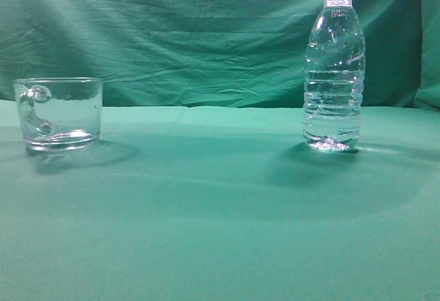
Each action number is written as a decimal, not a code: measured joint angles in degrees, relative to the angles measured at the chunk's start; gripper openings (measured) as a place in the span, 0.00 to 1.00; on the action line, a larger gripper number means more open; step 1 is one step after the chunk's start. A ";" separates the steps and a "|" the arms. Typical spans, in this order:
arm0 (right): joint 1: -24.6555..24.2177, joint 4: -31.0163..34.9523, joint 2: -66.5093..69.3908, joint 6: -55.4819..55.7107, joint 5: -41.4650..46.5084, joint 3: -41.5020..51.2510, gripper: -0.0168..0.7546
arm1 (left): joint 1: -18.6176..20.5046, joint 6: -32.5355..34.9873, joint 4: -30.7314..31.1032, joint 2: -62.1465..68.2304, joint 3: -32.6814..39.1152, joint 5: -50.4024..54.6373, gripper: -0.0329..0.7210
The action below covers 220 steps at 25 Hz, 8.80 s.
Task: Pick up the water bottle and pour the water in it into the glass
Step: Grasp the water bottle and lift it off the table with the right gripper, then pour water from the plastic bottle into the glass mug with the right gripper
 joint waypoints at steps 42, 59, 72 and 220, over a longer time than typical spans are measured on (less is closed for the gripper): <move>0.00 0.00 23.54 12.15 -23.46 -13.40 0.02 | 0.00 0.00 0.00 0.00 0.00 0.00 0.04; 12.14 -9.52 70.56 12.85 -61.34 -16.00 0.39 | 0.00 0.00 0.00 0.00 0.00 0.00 0.04; 12.14 -10.43 98.66 12.70 -71.63 -27.24 0.86 | 0.00 0.00 0.00 0.00 0.00 0.00 0.04; 37.03 -97.02 127.46 7.68 -3.10 -94.07 0.37 | 0.00 0.00 0.00 0.00 0.00 0.00 0.04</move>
